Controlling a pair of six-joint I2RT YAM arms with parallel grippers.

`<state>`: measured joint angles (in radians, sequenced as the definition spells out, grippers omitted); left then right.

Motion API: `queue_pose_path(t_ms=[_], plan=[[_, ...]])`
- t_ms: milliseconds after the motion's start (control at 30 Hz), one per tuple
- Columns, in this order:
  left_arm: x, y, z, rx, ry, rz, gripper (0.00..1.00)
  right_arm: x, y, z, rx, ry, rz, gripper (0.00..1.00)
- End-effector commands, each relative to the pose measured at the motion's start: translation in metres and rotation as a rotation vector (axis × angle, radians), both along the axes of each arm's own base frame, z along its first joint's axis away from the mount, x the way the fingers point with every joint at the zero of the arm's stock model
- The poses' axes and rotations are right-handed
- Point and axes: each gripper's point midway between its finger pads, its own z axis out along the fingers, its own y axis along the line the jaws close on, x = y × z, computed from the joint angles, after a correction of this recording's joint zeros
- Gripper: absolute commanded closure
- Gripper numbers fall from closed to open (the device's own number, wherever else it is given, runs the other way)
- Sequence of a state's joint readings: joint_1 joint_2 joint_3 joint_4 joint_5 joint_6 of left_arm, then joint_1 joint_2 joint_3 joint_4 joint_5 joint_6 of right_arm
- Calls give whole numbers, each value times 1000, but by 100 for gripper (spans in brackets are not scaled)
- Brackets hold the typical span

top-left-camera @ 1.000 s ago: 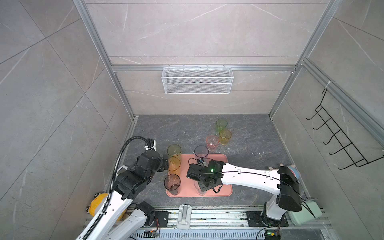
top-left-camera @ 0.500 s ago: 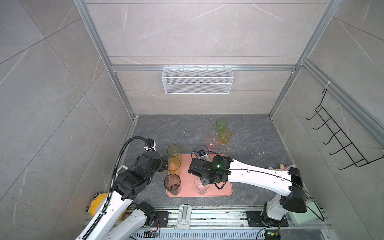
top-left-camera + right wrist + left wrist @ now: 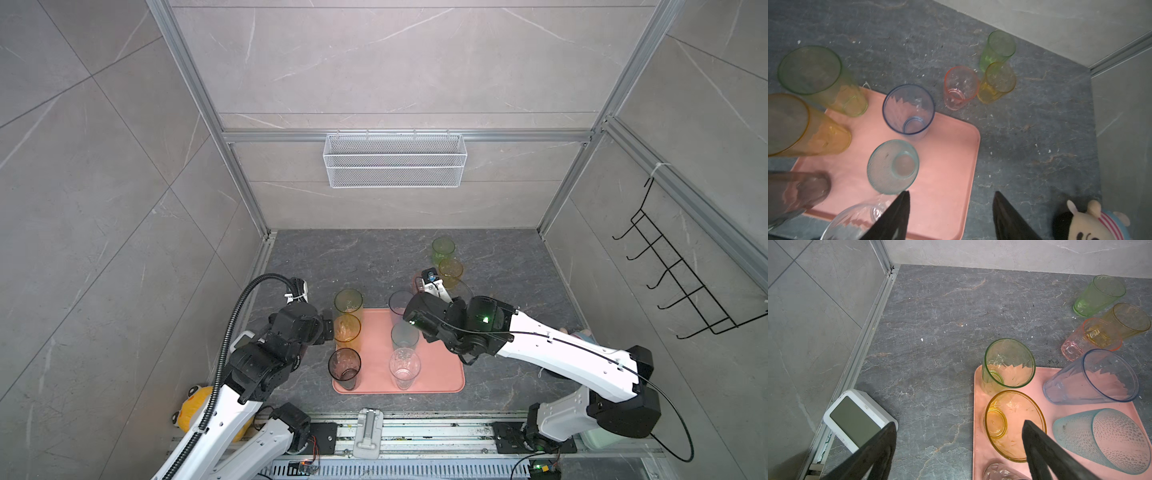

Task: Place the glasses into the tray
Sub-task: 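Open the right gripper and raise it off the clear cup, then move the right gripper over the pink-rimmed cup beyond the tray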

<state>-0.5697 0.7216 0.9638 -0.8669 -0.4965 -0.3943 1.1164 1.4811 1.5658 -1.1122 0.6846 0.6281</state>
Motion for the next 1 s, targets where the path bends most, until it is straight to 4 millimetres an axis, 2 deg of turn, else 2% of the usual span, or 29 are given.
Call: queue_pose_path(t_ms=[0,133,233,467,667,967], plan=[[1,4,20,15,-48,1,5,26,-16,12,-3,-79,-36,30],[5,1,25,56,-48,-25,4,56,-31,10,42,-75,-86,28],[10,-1,28,87,-55,-41,2,77,-34,8,83,-69,-97,27],[21,-8,14,106,-40,-77,0,118,-37,-18,170,23,-141,27],[26,-9,-1,-25,14,-107,0,139,-36,-51,208,115,-181,27],[24,-24,-3,-89,26,-184,0,157,-33,-104,248,261,-260,29]])
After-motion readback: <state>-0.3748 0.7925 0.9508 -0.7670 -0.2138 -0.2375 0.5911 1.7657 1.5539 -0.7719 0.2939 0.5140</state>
